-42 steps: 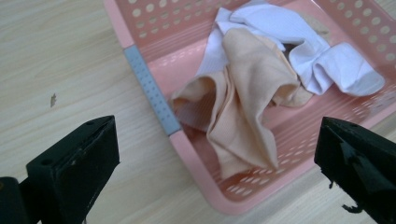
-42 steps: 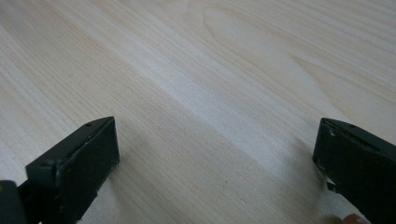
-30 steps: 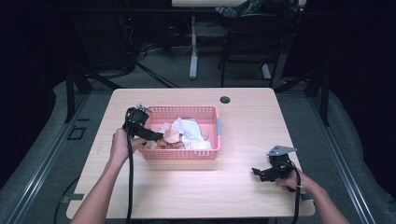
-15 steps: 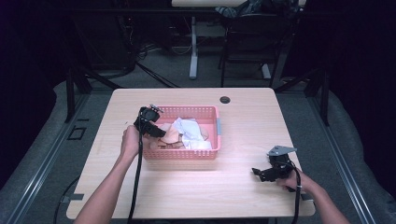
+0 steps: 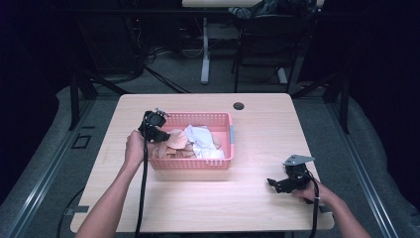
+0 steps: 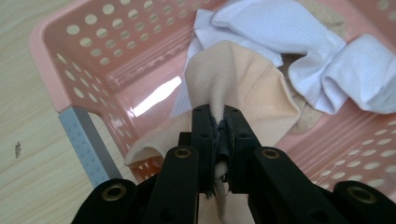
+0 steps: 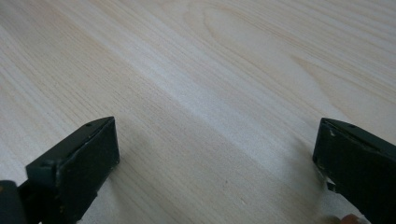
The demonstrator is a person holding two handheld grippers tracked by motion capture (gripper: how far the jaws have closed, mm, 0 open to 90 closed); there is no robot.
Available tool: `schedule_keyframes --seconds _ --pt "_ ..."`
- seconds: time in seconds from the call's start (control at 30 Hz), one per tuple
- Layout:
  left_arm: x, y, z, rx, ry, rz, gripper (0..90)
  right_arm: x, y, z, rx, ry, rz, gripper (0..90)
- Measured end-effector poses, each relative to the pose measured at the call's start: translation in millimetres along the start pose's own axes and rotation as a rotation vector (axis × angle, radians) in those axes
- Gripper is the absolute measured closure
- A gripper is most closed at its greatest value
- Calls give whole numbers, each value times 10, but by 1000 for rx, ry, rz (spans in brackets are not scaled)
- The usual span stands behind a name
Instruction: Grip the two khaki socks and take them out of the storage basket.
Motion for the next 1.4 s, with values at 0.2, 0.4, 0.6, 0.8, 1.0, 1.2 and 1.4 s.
schedule_keyframes --seconds 0.2,0.4,0.6,0.8,1.0,1.2,1.4 --pt "0 -94 30 17 2 2 839 0 0 0 0 0 0 0" --pt "-10 -159 35 3 7 -11 833 1 0 0 0 0 0 0" --pt "-43 -248 60 23 13 -7 837 1 1 1 0 -1 1 0" --pt "-68 -348 83 31 14 -16 835 1 1 1 0 -1 1 0" --pt "-90 -438 114 45 10 -34 835 1 1 1 0 -1 1 0" --pt "-133 -591 146 55 10 -34 834 1 1 1 0 -1 2 0" --pt "-181 -717 163 70 8 -21 833 1 1 1 0 -1 1 0"
Point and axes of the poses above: each handheld gripper's, and its own axes: y roughly forward along the jaws, z roughly out of its top, x roughly to its right, the point moved 5 cm from there along y, roughly forward along the jaws, and after that the axes turned 5 degrees about -x, right-handed, at the moved point
